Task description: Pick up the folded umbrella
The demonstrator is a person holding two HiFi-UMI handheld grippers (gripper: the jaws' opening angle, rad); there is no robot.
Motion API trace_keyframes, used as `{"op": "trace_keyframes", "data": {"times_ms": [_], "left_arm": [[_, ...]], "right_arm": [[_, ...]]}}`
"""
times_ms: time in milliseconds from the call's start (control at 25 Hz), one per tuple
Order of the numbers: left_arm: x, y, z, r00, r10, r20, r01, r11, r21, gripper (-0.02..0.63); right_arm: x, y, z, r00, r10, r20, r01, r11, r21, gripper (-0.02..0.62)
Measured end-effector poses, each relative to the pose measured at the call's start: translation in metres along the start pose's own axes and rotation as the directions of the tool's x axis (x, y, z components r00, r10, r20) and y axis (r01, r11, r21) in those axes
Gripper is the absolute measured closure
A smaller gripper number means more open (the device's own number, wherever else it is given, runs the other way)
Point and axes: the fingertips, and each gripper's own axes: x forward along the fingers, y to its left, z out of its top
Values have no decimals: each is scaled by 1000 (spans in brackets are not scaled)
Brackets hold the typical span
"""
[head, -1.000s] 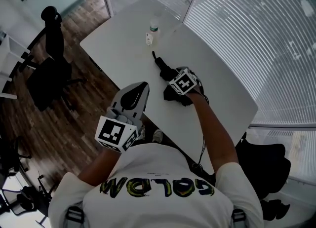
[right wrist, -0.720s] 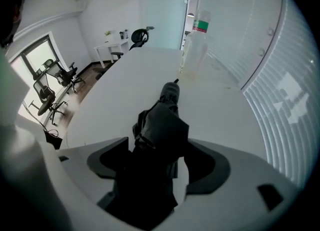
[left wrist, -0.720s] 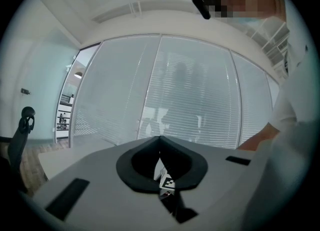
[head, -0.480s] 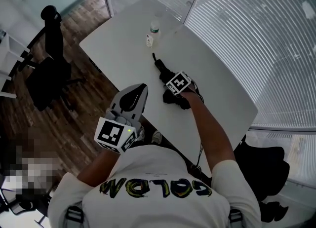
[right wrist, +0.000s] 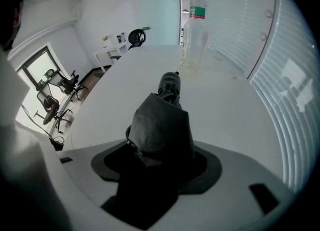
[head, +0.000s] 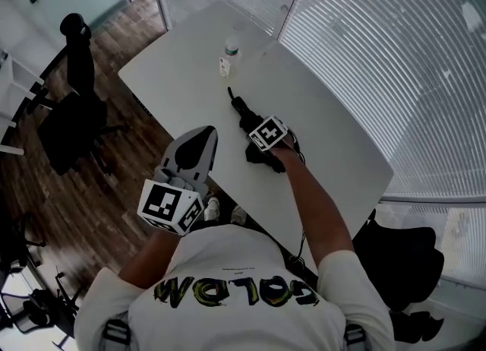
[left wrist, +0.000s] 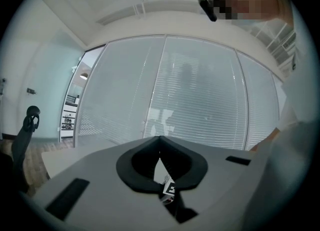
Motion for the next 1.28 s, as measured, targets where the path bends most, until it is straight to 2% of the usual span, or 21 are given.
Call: {"op": "trace_keyframes", "data": {"times_ms": [360,640,960,1120,1280], "left_arm": [[-1,-6,13,1000,5,30,-5,1000,12,595],[1,-6,15,1000,7,30,-8,1000,19,595],[0,-9,9,1000,14,25,-14,1000,11,595],[-1,-8,10,1000,17,25,-17,1000,13,595],[-3,-9,10,999,17,27,-18,1000,12,595]], "right_arm": [[-26,-4,-5,996,-9,92,2,997,71,334],[-56,-8,11,977,-29,212,7,994,106,334],[-99,-1,30,923,-44,381,-4,992,124,334],[-123,8,43,878,-46,477,-18,991,129,333],[-147,21,50,832,-67,550,3,993,116,333]]}}
